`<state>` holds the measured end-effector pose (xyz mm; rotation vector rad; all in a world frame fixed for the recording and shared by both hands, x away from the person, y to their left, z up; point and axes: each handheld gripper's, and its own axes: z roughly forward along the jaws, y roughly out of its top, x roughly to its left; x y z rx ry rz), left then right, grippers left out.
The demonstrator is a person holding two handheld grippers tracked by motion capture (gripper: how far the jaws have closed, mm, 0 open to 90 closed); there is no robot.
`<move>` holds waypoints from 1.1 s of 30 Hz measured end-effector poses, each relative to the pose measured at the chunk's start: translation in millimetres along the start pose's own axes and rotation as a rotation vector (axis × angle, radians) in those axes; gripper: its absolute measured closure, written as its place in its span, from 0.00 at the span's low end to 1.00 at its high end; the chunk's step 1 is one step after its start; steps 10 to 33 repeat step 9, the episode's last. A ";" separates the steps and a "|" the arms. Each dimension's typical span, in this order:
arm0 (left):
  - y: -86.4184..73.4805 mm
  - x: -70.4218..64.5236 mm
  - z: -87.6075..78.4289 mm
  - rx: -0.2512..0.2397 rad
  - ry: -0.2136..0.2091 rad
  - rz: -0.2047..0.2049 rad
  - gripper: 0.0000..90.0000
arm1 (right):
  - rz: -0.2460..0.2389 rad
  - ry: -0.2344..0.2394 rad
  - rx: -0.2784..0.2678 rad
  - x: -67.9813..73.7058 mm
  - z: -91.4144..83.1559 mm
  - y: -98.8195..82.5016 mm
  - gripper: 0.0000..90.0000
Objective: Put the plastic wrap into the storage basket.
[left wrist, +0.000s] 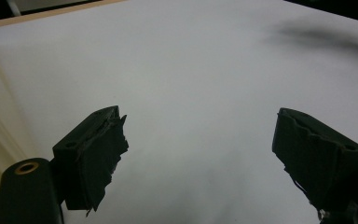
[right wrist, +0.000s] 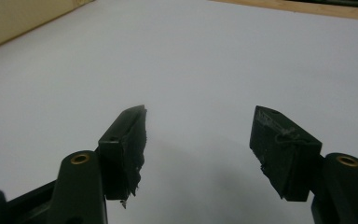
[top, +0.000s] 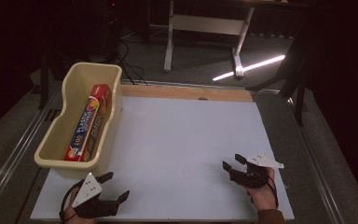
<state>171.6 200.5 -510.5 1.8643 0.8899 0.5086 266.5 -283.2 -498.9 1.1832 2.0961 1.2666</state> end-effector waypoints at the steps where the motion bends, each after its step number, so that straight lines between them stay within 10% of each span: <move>1: -0.1 0.2 -0.3 -0.003 0.003 -0.003 0.18 | -0.005 -0.003 -0.008 1.0 -4.3 -2.0 0.39; 33: -0.5 1.3 0.1 -0.002 0.019 -0.014 0.18 | -0.050 -0.015 -0.055 8.1 -25.7 -11.4 0.40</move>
